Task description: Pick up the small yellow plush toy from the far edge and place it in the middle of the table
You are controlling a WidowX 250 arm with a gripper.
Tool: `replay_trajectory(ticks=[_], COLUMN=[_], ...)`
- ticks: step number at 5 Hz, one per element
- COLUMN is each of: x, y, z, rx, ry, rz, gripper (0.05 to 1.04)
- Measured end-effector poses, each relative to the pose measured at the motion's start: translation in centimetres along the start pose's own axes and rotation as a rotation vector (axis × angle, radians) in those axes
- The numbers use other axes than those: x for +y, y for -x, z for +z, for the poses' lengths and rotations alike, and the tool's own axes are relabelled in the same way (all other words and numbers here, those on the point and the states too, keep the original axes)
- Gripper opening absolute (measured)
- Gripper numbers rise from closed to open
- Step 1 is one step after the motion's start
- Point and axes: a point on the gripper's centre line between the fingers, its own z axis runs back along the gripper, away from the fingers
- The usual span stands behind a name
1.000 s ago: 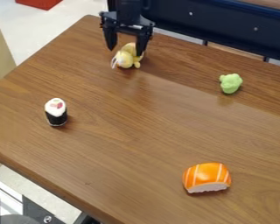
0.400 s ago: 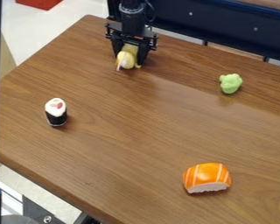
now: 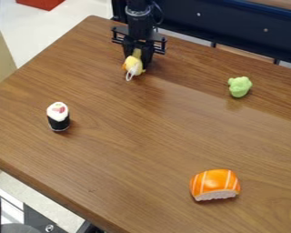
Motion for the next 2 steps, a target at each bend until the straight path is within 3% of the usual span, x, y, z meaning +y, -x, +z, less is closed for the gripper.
replay_trajectory(ticks=[1,2], x=[-0.6,-0.9], y=[0.9,1.3], z=[0.8,3.6], rx=[0.039,0.051], ry=[0.014,0.047], rz=[0.018,0.033], gripper=[0.340,0.339])
